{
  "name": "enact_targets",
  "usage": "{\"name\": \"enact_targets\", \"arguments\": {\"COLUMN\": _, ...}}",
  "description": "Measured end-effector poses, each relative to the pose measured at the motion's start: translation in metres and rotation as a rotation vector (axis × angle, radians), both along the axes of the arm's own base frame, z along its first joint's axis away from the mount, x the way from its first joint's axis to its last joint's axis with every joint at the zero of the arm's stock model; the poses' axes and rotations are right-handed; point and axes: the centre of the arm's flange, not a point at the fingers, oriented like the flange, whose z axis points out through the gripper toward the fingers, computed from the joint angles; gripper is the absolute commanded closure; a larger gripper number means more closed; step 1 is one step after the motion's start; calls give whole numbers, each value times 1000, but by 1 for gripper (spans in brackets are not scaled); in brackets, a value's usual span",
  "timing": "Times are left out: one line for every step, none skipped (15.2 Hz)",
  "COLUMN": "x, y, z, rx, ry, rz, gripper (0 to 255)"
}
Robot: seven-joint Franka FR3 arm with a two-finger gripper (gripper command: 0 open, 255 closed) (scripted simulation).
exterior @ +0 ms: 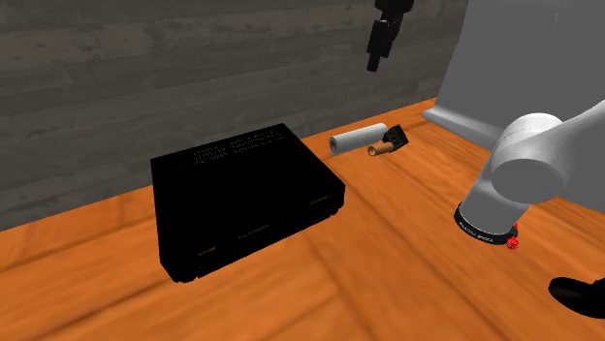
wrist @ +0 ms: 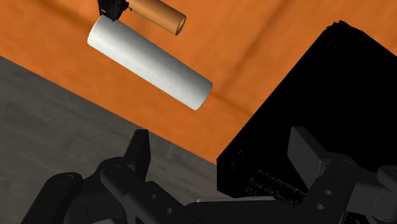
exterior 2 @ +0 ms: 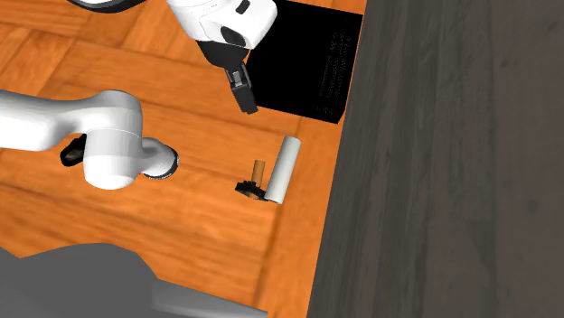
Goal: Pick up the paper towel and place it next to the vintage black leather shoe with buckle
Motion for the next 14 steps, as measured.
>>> {"name": "enact_targets", "arguments": {"x": 0, "y": 0, "z": 0, "rx": 0, "ry": 0, "rz": 0, "gripper": 0}}
{"name": "enact_targets", "arguments": {"x": 0, "y": -3, "z": -6, "rx": -1, "ry": 2, "rz": 16, "gripper": 0}}
{"name": "enact_targets", "arguments": {"x": 2, "y": -6, "z": -15, "rx": -2, "ry": 4, "rz": 43, "gripper": 0}}
{"name": "enact_targets", "arguments": {"x": 5, "y": -10, "z": -25, "rx": -4, "ry": 7, "rz": 74, "gripper": 0}}
{"name": "enact_targets", "arguments": {"x": 6, "y": -14, "z": -35, "rx": -6, "ry": 10, "rz": 108, "gripper": 0}}
{"name": "enact_targets", "arguments": {"x": 9, "y": -21, "z": -46, "rx": -8, "ry": 13, "rz": 142, "gripper": 0}}
{"name": "enact_targets", "arguments": {"x": 12, "y": -29, "z": -58, "rx": -10, "ry": 16, "rz": 178, "gripper": 0}}
{"name": "enact_targets", "arguments": {"x": 15, "y": -35, "z": -71, "rx": -12, "ry": 19, "rz": 215, "gripper": 0}}
{"name": "enact_targets", "arguments": {"x": 16, "y": -39, "z": -83, "rx": -14, "ry": 22, "rz": 252, "gripper": 0}}
{"name": "enact_targets", "arguments": {"x": 18, "y": -46, "z": -94, "rx": -16, "ry": 25, "rz": 288, "gripper": 0}}
{"name": "enact_targets", "arguments": {"x": 24, "y": -49, "z": -109, "rx": -18, "ry": 29, "rz": 325, "gripper": 0}}
{"name": "enact_targets", "arguments": {"x": 28, "y": -55, "z": -120, "rx": -20, "ry": 31, "rz": 361, "gripper": 0}}
{"name": "enact_targets", "arguments": {"x": 30, "y": -59, "z": -131, "rx": -22, "ry": 34, "rz": 398, "gripper": 0}}
{"name": "enact_targets", "arguments": {"x": 30, "y": -63, "z": -142, "rx": -24, "ry": 37, "rz": 435, "gripper": 0}}
